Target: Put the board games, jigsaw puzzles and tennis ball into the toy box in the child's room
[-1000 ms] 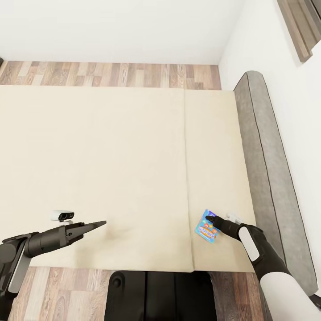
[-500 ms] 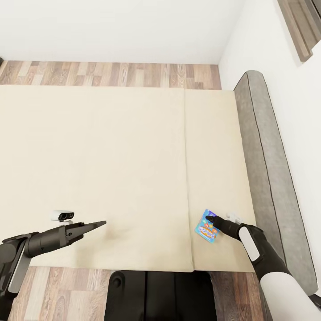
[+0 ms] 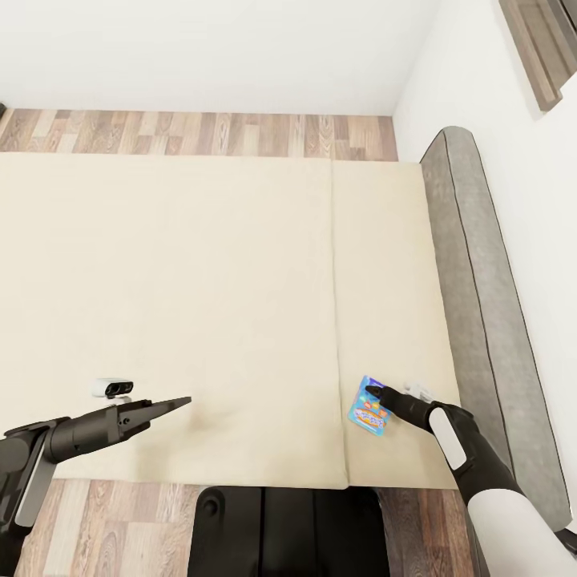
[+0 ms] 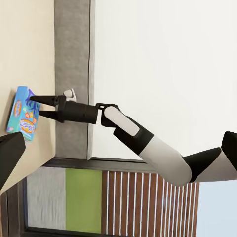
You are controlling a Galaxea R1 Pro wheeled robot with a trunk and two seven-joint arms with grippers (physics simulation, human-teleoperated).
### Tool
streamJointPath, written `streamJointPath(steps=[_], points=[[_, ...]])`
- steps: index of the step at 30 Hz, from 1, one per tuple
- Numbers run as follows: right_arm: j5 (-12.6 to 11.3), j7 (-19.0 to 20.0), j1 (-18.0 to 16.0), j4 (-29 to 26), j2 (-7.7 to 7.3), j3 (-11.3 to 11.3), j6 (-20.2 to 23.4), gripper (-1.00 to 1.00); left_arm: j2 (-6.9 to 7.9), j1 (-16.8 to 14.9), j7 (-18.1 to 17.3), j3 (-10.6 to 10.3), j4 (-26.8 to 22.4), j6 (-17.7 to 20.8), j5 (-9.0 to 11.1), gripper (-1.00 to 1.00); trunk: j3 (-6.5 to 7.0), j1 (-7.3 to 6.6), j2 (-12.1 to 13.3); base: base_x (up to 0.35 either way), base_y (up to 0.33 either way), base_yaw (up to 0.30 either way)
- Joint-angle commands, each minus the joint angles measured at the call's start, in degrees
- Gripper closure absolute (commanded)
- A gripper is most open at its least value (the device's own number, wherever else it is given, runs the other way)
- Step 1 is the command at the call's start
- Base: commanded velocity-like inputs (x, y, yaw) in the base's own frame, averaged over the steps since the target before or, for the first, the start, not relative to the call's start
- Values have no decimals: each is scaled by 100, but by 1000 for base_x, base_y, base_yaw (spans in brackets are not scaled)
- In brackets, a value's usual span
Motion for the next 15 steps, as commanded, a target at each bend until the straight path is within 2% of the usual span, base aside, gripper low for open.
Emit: streamJointPath(steps=[1,10,15], points=[[4,30,-2,-4,2,-19,33,-100,0,0,-23,-2,-1,62,-4,-100,-6,3,-9,0,0,0],[31,30,-2,-4,2,-24,54,-100,5,-1,-23,0,-1,63,-4,-100,-6,3,-9,0,0,0],[40,0,-8,-4,2,-24,238,-100,5,-1,-23,3,-1,60,-4,-100,-6,3,-9,0,0,0]])
